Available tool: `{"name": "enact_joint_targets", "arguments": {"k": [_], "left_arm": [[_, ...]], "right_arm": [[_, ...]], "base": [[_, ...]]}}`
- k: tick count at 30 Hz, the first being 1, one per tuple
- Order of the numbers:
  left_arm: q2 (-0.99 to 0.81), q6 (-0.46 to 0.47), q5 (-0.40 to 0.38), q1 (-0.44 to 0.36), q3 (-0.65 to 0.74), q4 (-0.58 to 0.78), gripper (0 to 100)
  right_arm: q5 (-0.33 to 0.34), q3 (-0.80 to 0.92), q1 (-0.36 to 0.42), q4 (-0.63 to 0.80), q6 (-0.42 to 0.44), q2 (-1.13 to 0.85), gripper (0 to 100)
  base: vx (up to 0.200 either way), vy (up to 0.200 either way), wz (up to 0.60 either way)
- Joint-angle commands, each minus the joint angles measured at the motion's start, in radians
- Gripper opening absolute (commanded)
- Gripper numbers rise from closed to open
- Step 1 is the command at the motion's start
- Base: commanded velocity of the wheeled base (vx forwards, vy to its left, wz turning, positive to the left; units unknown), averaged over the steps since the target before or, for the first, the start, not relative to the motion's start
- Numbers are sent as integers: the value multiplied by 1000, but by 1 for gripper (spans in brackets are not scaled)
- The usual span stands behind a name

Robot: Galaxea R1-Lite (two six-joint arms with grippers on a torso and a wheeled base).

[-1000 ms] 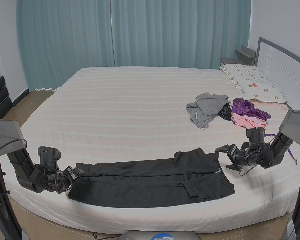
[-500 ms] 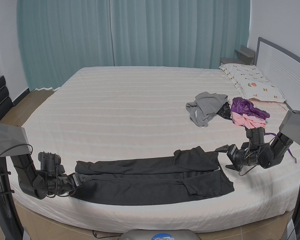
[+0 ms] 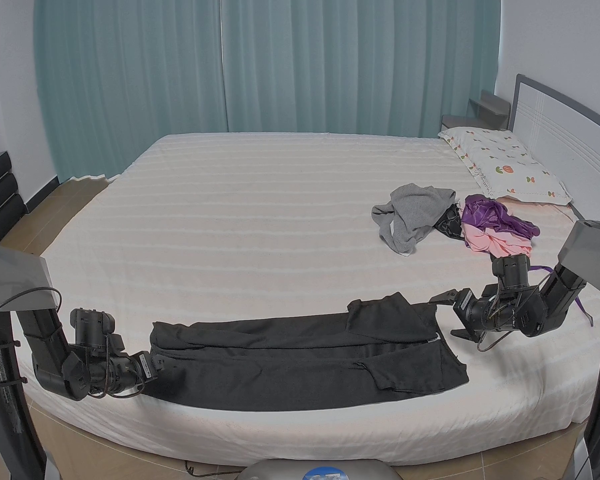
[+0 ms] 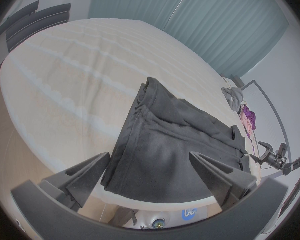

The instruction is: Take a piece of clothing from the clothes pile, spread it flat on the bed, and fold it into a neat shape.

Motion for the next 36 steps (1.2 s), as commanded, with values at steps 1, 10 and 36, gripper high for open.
{"name": "enact_joint_targets", "arguments": {"k": [1, 10, 36], "left_arm": [[10, 1, -3, 11, 21, -4, 100], [-7, 0, -3, 54, 78, -6, 0], [-51, 46, 0, 103, 161, -1, 100]], "right_arm": [[-1, -2, 0, -1, 0, 3, 100], [1, -2, 0, -1, 0, 3, 100], [1, -2, 0, -1, 0, 2, 100]], "base": [[0, 0, 0], [0, 0, 0], [0, 0, 0]]}}
